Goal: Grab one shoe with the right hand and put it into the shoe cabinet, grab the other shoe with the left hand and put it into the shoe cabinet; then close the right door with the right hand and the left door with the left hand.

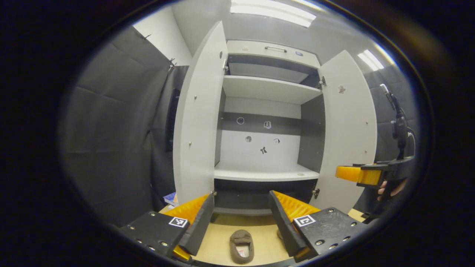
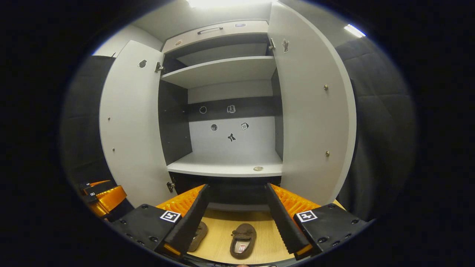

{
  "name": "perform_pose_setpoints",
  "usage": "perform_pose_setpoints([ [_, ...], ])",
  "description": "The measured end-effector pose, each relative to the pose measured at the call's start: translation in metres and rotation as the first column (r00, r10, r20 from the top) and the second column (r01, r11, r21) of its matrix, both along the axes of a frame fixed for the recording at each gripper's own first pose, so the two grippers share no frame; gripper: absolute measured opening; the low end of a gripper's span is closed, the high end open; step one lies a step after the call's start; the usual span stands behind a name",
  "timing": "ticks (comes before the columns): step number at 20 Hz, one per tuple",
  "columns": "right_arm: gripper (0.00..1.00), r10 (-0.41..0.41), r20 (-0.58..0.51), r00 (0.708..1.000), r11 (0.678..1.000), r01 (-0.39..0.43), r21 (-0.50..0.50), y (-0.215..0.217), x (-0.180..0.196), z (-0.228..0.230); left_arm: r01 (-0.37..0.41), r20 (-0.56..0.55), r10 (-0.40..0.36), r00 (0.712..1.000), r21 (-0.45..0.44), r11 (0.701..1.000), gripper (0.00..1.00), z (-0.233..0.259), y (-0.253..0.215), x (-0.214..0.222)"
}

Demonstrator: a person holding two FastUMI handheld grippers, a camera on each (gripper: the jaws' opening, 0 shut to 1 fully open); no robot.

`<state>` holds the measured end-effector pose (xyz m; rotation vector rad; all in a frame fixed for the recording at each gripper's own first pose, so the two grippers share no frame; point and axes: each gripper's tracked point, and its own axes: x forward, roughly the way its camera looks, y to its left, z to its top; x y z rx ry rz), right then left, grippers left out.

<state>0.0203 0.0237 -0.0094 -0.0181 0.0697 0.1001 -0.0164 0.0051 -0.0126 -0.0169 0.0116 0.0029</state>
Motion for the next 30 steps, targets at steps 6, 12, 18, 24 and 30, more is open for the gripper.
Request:
perform_pose_setpoints([
  [6, 0.97, -0.023, -0.083, 0.996, 0.999, 0.02, -0.039, -0.007, 0.004, -0.024, -0.001, -0.006, 0.001, 1.0, -0.006, 1.0, 0.87, 0.003, 0.011, -0.001],
  [12, 0.97, 0.111, -0.237, 0.965, 0.994, -0.107, 0.028, 0.025, -0.005, -0.068, 0.04, -0.029, -0.043, 0.999, -0.101, 0.994, 0.87, 0.008, -0.007, 0.005],
  [18, 0.97, 0.168, -0.386, 0.907, 0.986, -0.16, 0.051, 0.047, 0.014, -0.135, 0.023, -0.068, -0.027, 0.997, -0.06, 0.998, 0.87, 0.007, -0.011, 0.01],
  [24, 0.98, 0.192, -0.566, 0.802, 0.981, -0.139, 0.136, 0.052, 0.028, -0.217, -0.003, -0.14, -0.001, 0.99, -0.027, 1.0, 0.87, -0.012, -0.008, 0.015],
  [30, 0.99, 0.174, -0.685, 0.707, 0.982, -0.076, 0.171, 0.052, 0.039, -0.28, -0.035, -0.234, 0.026, 0.972, -0.038, 0.999, 0.87, -0.044, -0.009, 0.016],
])
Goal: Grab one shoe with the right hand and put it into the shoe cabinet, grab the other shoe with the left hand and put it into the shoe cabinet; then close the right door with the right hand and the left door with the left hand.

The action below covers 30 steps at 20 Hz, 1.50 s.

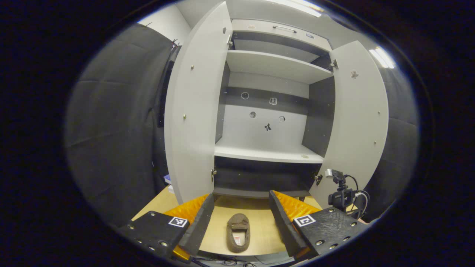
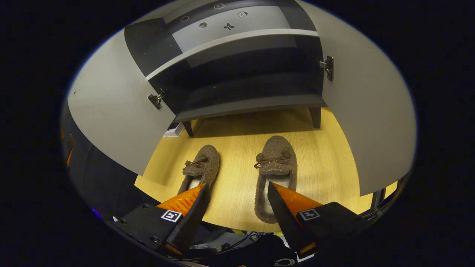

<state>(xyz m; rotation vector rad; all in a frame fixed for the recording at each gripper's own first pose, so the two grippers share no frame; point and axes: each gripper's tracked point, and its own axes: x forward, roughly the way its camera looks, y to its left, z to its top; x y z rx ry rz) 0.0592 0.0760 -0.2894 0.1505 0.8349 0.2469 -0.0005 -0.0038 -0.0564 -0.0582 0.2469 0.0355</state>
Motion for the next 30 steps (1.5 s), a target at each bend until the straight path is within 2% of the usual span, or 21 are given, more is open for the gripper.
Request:
perform_pose_setpoints([
  [8, 0.99, -0.048, -0.054, 0.997, 0.997, 0.045, -0.056, 0.01, 0.037, -0.059, 0.031, -0.074, -0.031, 0.997, -0.006, 1.0, 0.87, -0.027, -0.016, 0.0],
  [12, 0.99, -0.067, -0.067, 0.995, 0.995, 0.062, -0.077, 0.01, 0.041, -0.079, 0.006, -0.083, -0.006, 0.997, -0.011, 1.0, 0.87, -0.031, -0.007, 0.001],
  [17, 0.99, -0.102, 0.011, 0.995, 0.977, 0.102, -0.186, -0.003, 0.071, -0.092, -0.036, -0.1, 0.036, 0.994, 0.002, 0.999, 0.87, -0.037, 0.009, -0.006],
  [18, 0.93, -0.103, 0.013, 0.995, 0.971, 0.103, -0.216, -0.007, 0.076, -0.096, -0.043, -0.109, 0.044, 0.993, 0.008, 0.999, 0.87, -0.041, 0.011, -0.008],
  [21, 0.99, -0.115, -0.009, 0.993, 0.955, 0.108, -0.278, -0.012, 0.081, -0.107, -0.062, -0.111, 0.063, 0.992, 0.013, 0.998, 0.88, -0.043, 0.015, -0.007],
  [23, 0.87, -0.134, -0.002, 0.991, 0.935, 0.126, -0.333, -0.024, 0.081, -0.107, -0.054, -0.108, 0.054, 0.993, 0.006, 0.999, 0.87, -0.043, 0.013, -0.004],
  [24, 0.76, -0.147, 0.008, 0.989, 0.924, 0.141, -0.356, -0.032, 0.083, -0.107, -0.049, -0.104, 0.049, 0.993, 0.007, 0.999, 0.87, -0.042, 0.012, -0.001],
  [26, 0.29, -0.131, -0.011, 0.991, 0.931, 0.119, -0.346, -0.033, 0.081, -0.109, -0.026, -0.093, 0.027, 0.995, 0.01, 1.0, 0.87, -0.039, 0.007, 0.005],
  [27, 0.37, -0.112, -0.018, 0.994, 0.935, 0.099, -0.341, -0.034, 0.081, -0.109, -0.011, -0.086, 0.012, 0.996, 0.01, 1.0, 0.88, -0.037, 0.004, 0.008],
  [29, 0.34, -0.1, -0.025, 0.995, 0.946, 0.087, -0.313, -0.032, 0.079, -0.109, 0.01, -0.075, -0.008, 0.997, 0.019, 1.0, 0.87, -0.034, 0.0, 0.014],
  [30, 0.14, -0.095, -0.039, 0.995, 0.948, 0.079, -0.308, -0.032, 0.078, -0.097, 0.021, -0.072, -0.02, 0.997, 0.021, 1.0, 0.87, -0.031, -0.003, 0.017],
])
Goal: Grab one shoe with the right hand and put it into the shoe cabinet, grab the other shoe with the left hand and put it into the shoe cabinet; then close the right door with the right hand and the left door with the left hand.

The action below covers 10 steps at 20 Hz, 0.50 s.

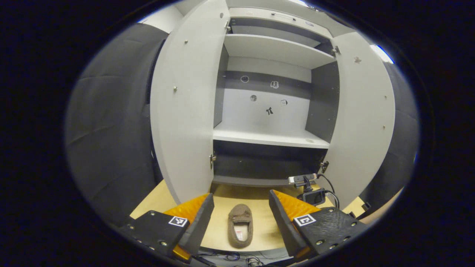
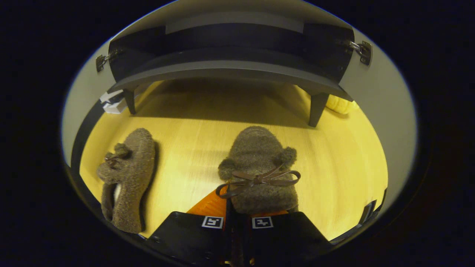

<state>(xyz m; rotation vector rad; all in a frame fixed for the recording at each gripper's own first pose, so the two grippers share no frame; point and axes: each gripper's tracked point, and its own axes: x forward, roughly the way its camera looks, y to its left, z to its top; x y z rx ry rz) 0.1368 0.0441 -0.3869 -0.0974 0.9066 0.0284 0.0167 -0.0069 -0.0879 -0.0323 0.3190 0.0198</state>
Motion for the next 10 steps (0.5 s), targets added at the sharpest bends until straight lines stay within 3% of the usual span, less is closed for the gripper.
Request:
perform_pose_setpoints([
  [2, 0.12, -0.005, 0.001, 1.0, 0.999, 0.005, 0.051, 0.001, 0.004, -0.009, 0.019, 0.01, -0.019, 1.0, 0.01, 1.0, 0.87, 0.004, -0.005, 0.004],
  [4, 0.02, -0.009, -0.026, 1.0, 0.994, 0.012, 0.112, 0.002, 0.0, -0.003, 0.039, 0.021, -0.039, 0.999, 0.021, 0.999, 0.87, 0.007, -0.011, 0.008],
  [10, 0.02, 0.018, -0.028, 0.999, 0.986, -0.013, 0.165, -0.005, -0.025, 0.032, 0.092, 0.045, -0.092, 0.995, 0.011, 0.996, 0.87, 0.011, -0.028, 0.009],
])
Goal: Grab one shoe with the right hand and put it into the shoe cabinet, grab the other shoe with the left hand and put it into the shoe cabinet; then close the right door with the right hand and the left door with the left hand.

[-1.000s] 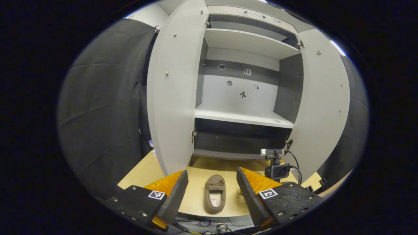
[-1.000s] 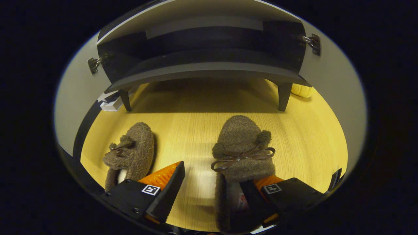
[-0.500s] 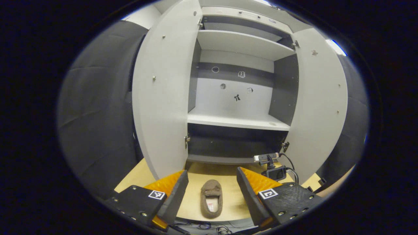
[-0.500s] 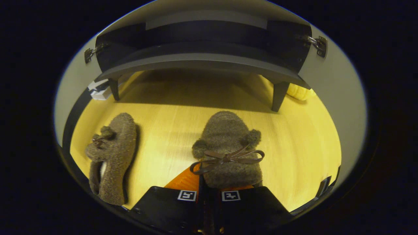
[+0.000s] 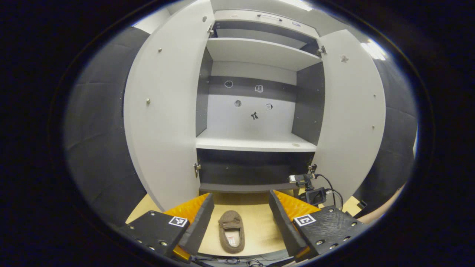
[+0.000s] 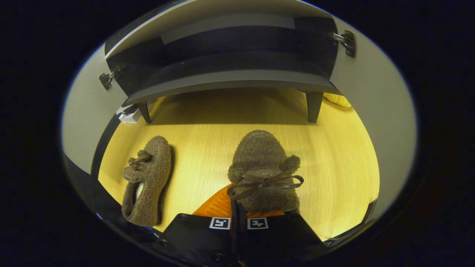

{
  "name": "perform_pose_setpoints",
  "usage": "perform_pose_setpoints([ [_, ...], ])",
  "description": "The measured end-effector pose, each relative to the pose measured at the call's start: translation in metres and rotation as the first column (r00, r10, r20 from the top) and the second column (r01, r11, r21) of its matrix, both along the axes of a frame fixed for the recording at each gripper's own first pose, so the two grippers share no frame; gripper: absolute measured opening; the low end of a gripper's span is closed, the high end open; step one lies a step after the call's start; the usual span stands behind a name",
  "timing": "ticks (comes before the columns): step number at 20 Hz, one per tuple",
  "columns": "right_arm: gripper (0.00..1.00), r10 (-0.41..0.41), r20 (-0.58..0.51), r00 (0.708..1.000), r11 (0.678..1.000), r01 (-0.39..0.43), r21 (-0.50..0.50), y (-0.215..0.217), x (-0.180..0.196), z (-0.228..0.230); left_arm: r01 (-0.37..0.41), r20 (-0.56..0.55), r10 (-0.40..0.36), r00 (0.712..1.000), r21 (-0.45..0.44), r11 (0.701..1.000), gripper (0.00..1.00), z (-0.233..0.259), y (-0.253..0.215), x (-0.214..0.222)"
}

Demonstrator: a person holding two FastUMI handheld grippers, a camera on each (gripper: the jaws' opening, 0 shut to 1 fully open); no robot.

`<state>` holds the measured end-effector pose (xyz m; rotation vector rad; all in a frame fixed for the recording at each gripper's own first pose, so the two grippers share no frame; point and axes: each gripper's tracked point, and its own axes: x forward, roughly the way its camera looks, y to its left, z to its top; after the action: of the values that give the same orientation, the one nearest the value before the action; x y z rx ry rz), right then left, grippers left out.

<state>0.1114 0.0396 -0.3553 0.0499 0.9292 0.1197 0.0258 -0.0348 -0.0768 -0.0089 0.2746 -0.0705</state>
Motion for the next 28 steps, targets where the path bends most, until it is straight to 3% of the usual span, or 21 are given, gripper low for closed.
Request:
perform_pose_setpoints([
  [7, 0.02, 0.049, 0.067, 0.997, 0.996, -0.055, 0.077, 0.012, -0.026, 0.067, -0.007, 0.029, 0.006, 1.0, 0.021, 1.0, 0.88, 0.001, 0.004, -0.002],
  [8, 0.02, 0.056, 0.092, 0.994, 0.995, -0.063, 0.083, 0.014, -0.025, 0.081, -0.014, 0.029, 0.013, 0.999, 0.019, 1.0, 0.84, 0.001, 0.005, -0.003],
  [12, 0.0, 0.094, 0.19, 0.977, 0.989, -0.114, 0.098, 0.019, -0.022, 0.137, -0.023, 0.026, 0.023, 0.999, 0.014, 1.0, 0.87, -0.003, 0.01, -0.005],
  [13, 0.02, 0.103, 0.217, 0.971, 0.987, -0.126, 0.098, 0.023, -0.022, 0.148, -0.026, 0.027, 0.025, 0.999, 0.021, 0.999, 0.94, -0.003, 0.012, -0.006],
  [14, 0.02, 0.11, 0.244, 0.963, 0.986, -0.136, 0.095, 0.025, -0.021, 0.161, -0.03, 0.028, 0.03, 0.999, 0.026, 0.999, 0.87, -0.004, 0.013, -0.006],
  [22, 0.02, 0.146, 0.451, 0.881, 0.963, -0.231, 0.14, 0.053, -0.001, 0.27, -0.048, 0.059, 0.045, 0.997, 0.05, 0.998, 0.87, 0.005, 0.017, -0.007],
  [23, 0.02, 0.144, 0.476, 0.868, 0.96, -0.239, 0.145, 0.057, 0.005, 0.282, -0.054, 0.069, 0.05, 0.996, 0.057, 0.997, 0.8, 0.008, 0.018, -0.007],
  [24, 0.02, 0.149, 0.503, 0.851, 0.958, -0.251, 0.141, 0.06, 0.015, 0.293, -0.063, 0.079, 0.059, 0.995, 0.06, 0.996, 0.87, 0.011, 0.02, -0.008],
  [28, 0.0, 0.135, 0.567, 0.813, 0.969, -0.228, 0.096, 0.057, 0.058, 0.325, -0.084, 0.096, 0.077, 0.992, 0.065, 0.994, 0.9, 0.018, 0.029, -0.017],
])
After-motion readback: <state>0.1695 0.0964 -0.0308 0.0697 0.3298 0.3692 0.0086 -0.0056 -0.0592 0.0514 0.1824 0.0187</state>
